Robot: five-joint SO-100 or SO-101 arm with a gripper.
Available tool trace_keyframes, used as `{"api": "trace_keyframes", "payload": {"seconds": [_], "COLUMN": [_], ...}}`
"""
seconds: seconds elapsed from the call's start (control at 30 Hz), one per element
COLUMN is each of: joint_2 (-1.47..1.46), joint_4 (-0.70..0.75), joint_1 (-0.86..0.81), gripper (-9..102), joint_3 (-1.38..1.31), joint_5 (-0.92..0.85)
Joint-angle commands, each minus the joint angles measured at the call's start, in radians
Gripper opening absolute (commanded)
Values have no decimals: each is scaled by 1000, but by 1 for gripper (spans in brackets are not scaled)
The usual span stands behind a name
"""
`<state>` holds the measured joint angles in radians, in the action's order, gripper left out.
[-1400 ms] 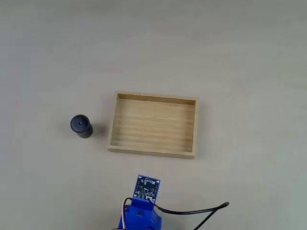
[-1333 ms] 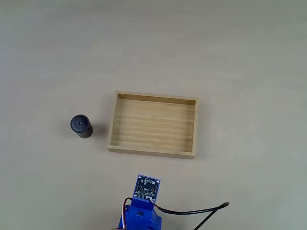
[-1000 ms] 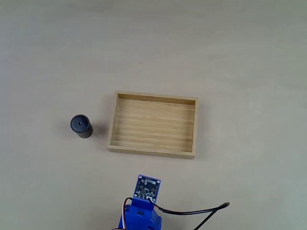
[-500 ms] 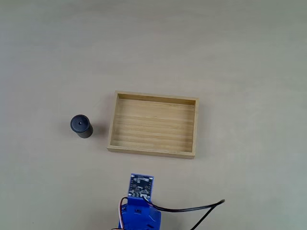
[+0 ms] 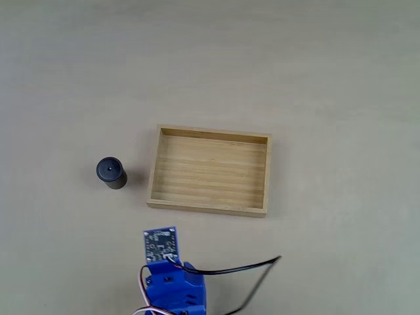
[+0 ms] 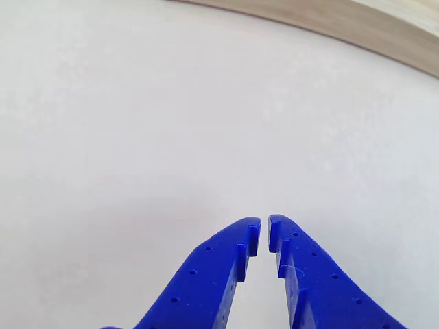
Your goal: Place the black cylinder in the wooden box then return to rest.
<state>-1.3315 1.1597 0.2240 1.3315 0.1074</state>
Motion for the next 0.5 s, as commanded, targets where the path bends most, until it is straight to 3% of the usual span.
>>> {"api": "trace_keyframes", "payload": {"seconds": [0.0,0.27,0.47], "joint_2": [101,354,495], "joint_4": [-66,-176,-264], "joint_1": [57,98,114], "gripper": [0,0,11], "joint_3": [-178,-367,-453], "joint_5": [3,-3,-5]}}
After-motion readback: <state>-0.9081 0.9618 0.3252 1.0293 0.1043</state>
